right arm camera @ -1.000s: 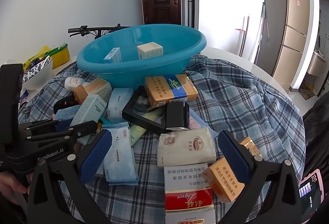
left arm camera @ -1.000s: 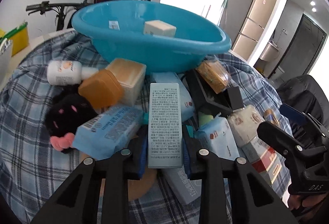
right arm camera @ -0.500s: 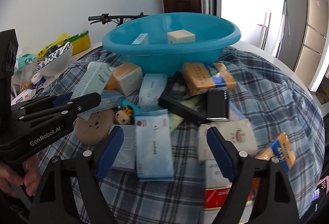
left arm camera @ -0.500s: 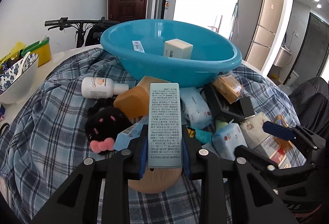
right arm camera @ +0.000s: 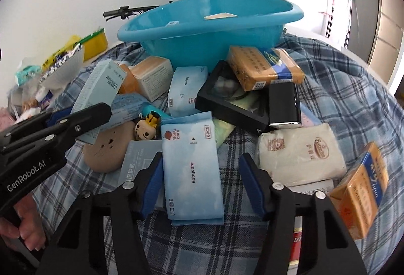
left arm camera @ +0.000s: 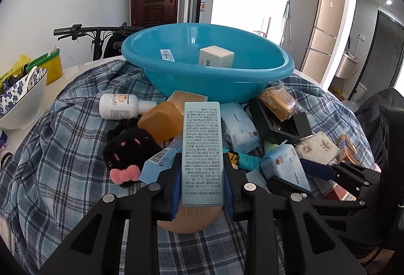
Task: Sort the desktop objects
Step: 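Grasp a pale green text-printed box with the left tool while the right tool grasps a blue Babycare wipes pack, then lift both held items and carry them over the turquoise basin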
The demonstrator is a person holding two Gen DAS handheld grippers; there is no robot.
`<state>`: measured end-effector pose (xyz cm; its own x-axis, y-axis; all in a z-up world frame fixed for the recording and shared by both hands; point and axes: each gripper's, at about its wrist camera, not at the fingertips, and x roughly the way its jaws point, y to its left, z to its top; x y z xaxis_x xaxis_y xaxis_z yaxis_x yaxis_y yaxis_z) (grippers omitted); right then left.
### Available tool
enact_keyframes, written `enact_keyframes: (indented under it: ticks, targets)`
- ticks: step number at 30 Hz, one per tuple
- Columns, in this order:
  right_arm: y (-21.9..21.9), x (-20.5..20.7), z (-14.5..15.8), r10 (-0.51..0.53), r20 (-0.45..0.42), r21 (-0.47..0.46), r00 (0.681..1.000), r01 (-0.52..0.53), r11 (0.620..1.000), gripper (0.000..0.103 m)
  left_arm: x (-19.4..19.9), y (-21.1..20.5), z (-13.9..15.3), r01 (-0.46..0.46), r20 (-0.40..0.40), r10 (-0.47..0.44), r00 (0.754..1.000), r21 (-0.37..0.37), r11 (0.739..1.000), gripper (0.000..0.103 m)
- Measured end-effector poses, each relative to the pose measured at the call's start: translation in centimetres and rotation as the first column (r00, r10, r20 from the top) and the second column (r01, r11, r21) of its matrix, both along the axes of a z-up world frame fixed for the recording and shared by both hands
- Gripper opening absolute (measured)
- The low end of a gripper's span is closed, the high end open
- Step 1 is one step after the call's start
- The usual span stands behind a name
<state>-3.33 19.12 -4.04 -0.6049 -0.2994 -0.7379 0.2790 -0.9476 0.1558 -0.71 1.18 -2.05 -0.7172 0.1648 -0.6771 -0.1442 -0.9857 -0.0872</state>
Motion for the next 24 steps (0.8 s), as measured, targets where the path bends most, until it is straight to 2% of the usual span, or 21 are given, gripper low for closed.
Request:
enact_keyframes:
  ticks: [2,3,5,13,24]
  targets:
    - [0.0,0.1,-0.1,0.004,-0.007,-0.007,1.0,-0.004,1.0,0.048,0.0,0.0,0.0,0.001,-0.003,-0.001,1.0,-0.002,1.0,0.03]
    - [0.0,0.1,-0.1,0.002,-0.011,-0.005,1.0,-0.002,1.0,0.041,0.0,0.0,0.0,0.001,-0.005,-0.001,1.0,-0.003,1.0,0.03]
    - [-0.2,0.0,-0.2,-0.02,-0.013,0.025,1.0,0.02,0.999,0.039,0.1,0.0,0.1,-0.001,-0.009,0.001,1.0,-0.009,1.0,0.03]
    - [-0.6,0.6,-0.3,0.01,-0.051,0.094,0.999,-0.006,0.996,0.037,0.0,0.3,-0.3,-0.009,-0.006,0.009,1.0,-0.013,1.0,0.03]
    - [-0.2,0.7,1.2,-0.004,-0.087,0.09,0.996,0.012,0.996,0.037,0.3,0.1,0.5,-0.022,-0.04,0.021,0.999,-0.018,1.0,0.03]
